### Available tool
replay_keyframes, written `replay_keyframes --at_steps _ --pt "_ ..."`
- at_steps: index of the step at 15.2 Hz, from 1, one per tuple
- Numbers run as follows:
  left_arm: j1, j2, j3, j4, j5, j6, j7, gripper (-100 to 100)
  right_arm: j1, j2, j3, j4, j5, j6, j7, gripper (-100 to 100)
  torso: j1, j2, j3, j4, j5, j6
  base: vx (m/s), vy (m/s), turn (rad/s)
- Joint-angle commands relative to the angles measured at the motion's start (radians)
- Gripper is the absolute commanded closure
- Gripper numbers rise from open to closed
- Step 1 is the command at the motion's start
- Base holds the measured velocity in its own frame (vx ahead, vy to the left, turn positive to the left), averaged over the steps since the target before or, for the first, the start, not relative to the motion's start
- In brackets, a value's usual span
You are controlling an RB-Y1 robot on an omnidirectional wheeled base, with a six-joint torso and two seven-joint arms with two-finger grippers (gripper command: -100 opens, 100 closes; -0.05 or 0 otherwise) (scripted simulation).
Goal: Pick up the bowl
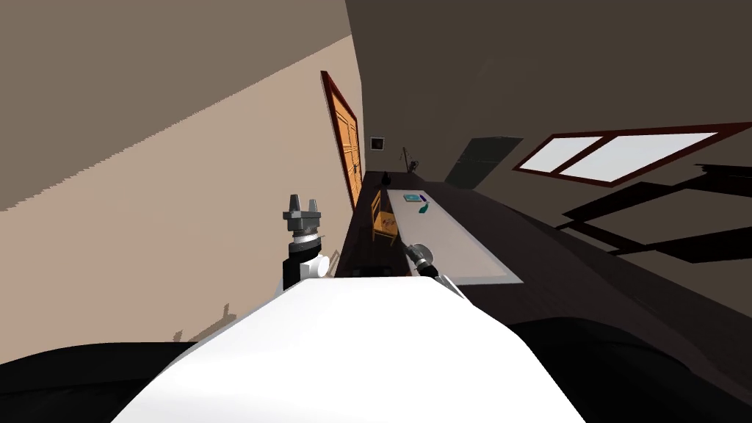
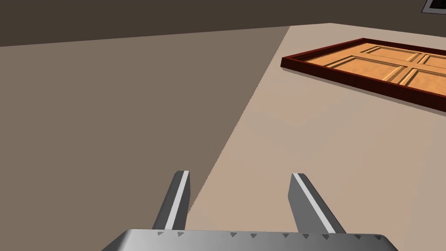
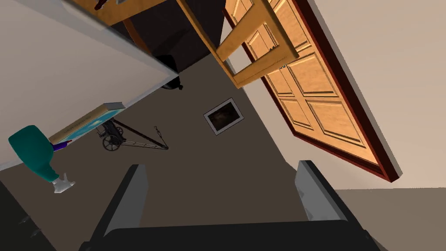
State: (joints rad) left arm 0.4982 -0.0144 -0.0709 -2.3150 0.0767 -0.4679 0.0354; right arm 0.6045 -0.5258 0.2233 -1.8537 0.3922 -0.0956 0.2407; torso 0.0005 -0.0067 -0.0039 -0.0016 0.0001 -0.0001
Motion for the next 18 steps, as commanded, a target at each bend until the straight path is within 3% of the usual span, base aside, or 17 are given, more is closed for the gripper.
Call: replay_keyframes --at_steps 1,18 --pt "0.000 0.000 0.000 0.000 0.000 0.000 0.000 0 0.011 -0.046 0.025 0.032 0.050 0.045 0.014 -100 0.000 0.000 0.000 0.000 0.000 0.000 0.097 0.013 0.078" --pt "0.000 0.000 0.000 0.000 0.000 0.000 0.000 0 0.074 -0.228 0.181 0.259 0.346 0.261 0.111 -100 0.002 0.001 0.000 0.000 0.001 0.000 0.087 0.020 0.057"
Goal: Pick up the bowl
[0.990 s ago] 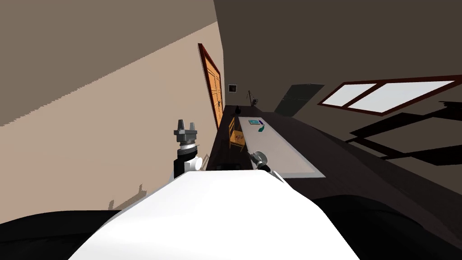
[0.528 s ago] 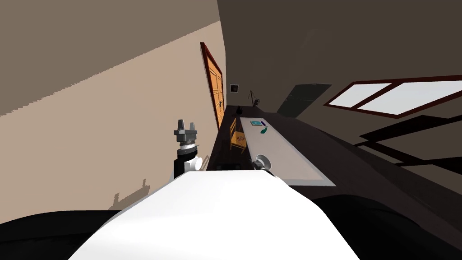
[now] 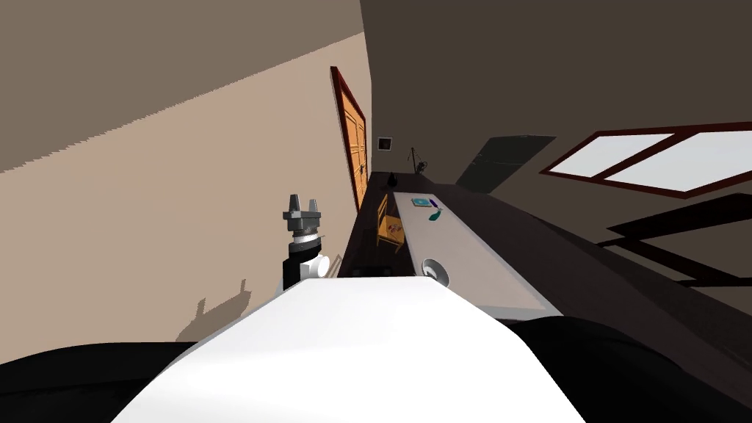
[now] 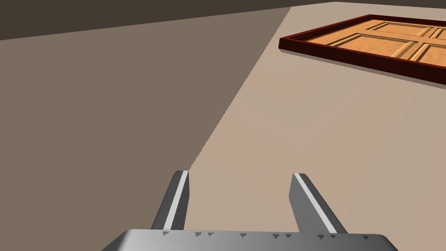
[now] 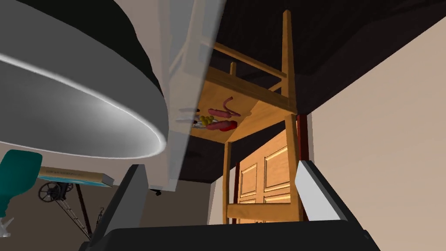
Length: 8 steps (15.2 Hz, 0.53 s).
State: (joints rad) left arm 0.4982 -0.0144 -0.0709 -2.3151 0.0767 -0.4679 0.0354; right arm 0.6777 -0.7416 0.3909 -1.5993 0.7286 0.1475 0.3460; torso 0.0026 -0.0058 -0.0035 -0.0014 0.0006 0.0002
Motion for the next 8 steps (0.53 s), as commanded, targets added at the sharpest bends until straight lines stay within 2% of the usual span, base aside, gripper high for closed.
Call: replay_keyframes --at_steps 1,3,5,6,7,8 --pt "0.000 0.000 0.000 0.000 0.000 0.000 0.000 0 0.008 -0.030 0.032 0.031 0.044 0.042 0.017 -100 0.000 0.000 0.000 0.000 0.000 0.000 0.086 0.023 0.051" --pt "0.000 0.000 0.000 0.000 0.000 0.000 0.000 0 0.008 -0.030 0.032 0.031 0.044 0.042 0.017 -100 0.000 0.000 0.000 0.000 0.000 0.000 0.066 0.017 0.031" --pt "0.000 0.000 0.000 0.000 0.000 0.000 0.000 0 0.023 -0.062 0.070 0.080 0.099 0.087 0.037 -100 0.000 0.001 0.001 0.000 0.000 0.000 0.067 0.027 0.063" --pt "0.000 0.000 0.000 0.000 0.000 0.000 0.000 0 0.023 -0.062 0.070 0.080 0.107 0.087 0.037 -100 0.000 0.001 0.000 0.000 0.000 0.000 0.085 0.034 0.064" --pt "0.000 0.000 0.000 0.000 0.000 0.000 0.000 0 0.030 -0.076 0.087 0.103 0.136 0.108 0.047 -100 0.000 0.000 0.000 0.000 0.000 0.000 0.089 0.043 0.059" --pt "0.000 0.000 0.000 0.000 0.000 0.000 0.000 0 0.030 -0.076 0.087 0.103 0.136 0.108 0.047 -100 0.001 0.000 0.000 0.000 0.000 0.000 0.080 0.039 0.049"
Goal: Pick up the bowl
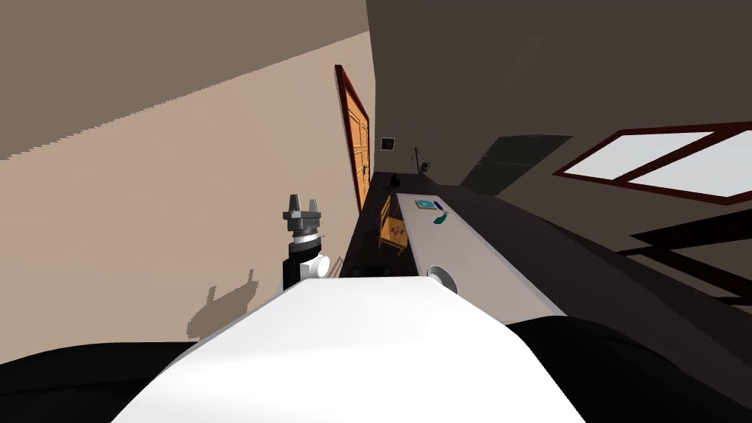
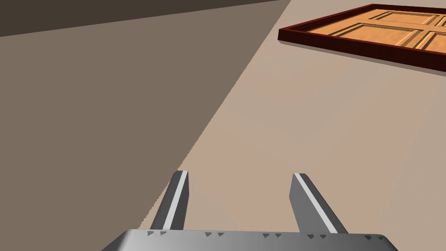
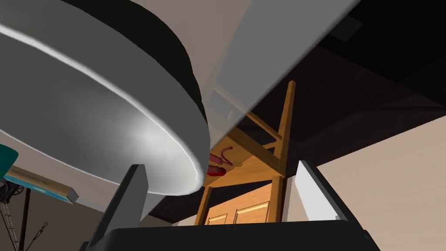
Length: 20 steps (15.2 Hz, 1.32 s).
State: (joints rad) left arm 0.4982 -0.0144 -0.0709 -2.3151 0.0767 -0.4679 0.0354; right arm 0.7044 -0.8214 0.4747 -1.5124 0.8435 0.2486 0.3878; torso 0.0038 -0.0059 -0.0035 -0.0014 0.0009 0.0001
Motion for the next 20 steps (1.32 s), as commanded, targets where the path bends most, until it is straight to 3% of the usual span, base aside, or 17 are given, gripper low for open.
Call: replay_keyframes --at_steps 1,10,12,18,19,20 --pt "0.000 0.000 0.000 0.000 0.000 0.000 0.000 0 0.009 -0.009 0.021 0.038 0.049 0.026 0.014 -100 0.000 0.000 0.000 0.000 0.000 0.000 0.071 0.040 0.058" --pt "0.000 0.000 0.000 0.000 0.000 0.000 0.000 0 0.044 -0.068 0.114 0.149 0.191 0.124 0.061 -100 0.001 0.001 0.001 0.000 0.000 0.000 0.077 0.042 0.053" --pt "0.000 0.000 0.000 0.000 0.000 0.000 0.000 0 0.045 -0.064 0.105 0.147 0.192 0.112 0.051 -100 0.000 0.002 0.001 0.000 0.000 0.000 0.044 0.028 0.030" --pt "0.000 0.000 0.000 0.000 0.000 0.000 0.000 0 -0.037 0.015 0.111 0.255 0.176 0.099 0.074 -100 -0.006 0.010 0.006 0.002 -0.001 0.000 -0.044 -0.034 0.079" --pt "0.000 0.000 0.000 0.000 0.000 0.000 0.000 0 -0.019 0.000 0.108 0.235 0.185 0.102 0.067 -100 -0.006 0.010 0.006 0.002 -0.001 0.000 -0.035 -0.025 0.033" --pt "0.000 0.000 0.000 0.000 0.000 0.000 0.000 0 -0.022 0.003 0.108 0.240 0.185 0.100 0.067 100 -0.005 0.010 0.006 0.002 -0.001 0.000 -0.012 -0.010 0.002"
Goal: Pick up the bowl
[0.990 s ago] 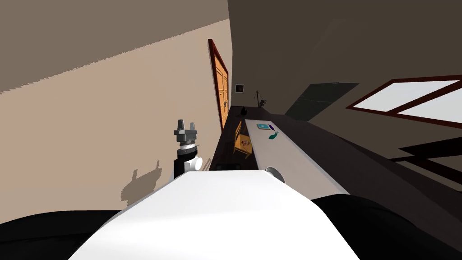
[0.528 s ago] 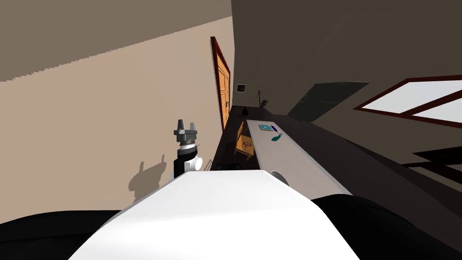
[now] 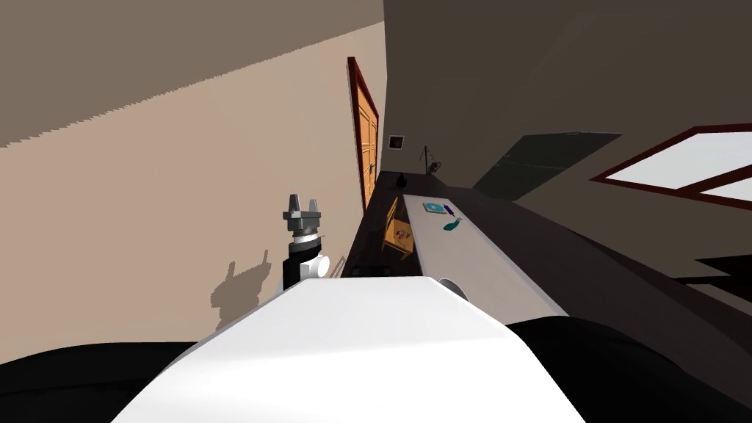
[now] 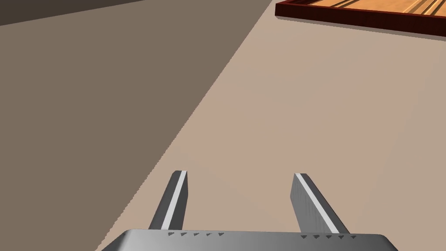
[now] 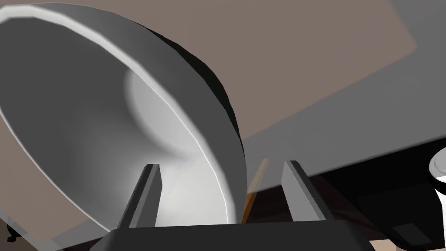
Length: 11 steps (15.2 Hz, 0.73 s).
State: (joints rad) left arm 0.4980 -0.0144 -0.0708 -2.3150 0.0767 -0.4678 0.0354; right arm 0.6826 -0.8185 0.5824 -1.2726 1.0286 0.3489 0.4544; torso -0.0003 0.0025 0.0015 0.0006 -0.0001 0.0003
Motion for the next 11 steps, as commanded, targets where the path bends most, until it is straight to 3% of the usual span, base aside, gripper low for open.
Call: replay_keyframes --at_steps 1,4,10,11 --pt "0.000 0.000 0.000 0.000 0.000 0.000 0.000 0 0.000 0.000 0.000 0.000 0.000 0.000 0.000 100 0.000 0.000 0.000 0.000 0.000 0.000 -0.006 -0.005 0.000" --pt "0.000 0.000 0.000 0.000 0.000 0.000 0.000 0 0.000 0.000 0.000 0.000 0.000 0.000 0.000 100 0.001 -0.002 -0.001 0.000 0.000 0.000 -0.002 0.000 -0.001" --pt "0.000 0.000 0.000 0.000 0.000 0.000 0.000 0 0.068 -0.069 0.000 -0.093 0.008 0.017 -0.012 100 0.006 -0.005 -0.003 -0.001 0.003 0.001 0.049 0.036 -0.078" --pt "0.000 0.000 0.000 0.000 0.000 0.000 0.000 0 0.057 -0.056 -0.001 -0.075 0.009 0.012 -0.012 100 0.006 -0.005 -0.003 -0.001 0.003 0.001 0.025 0.021 -0.030"
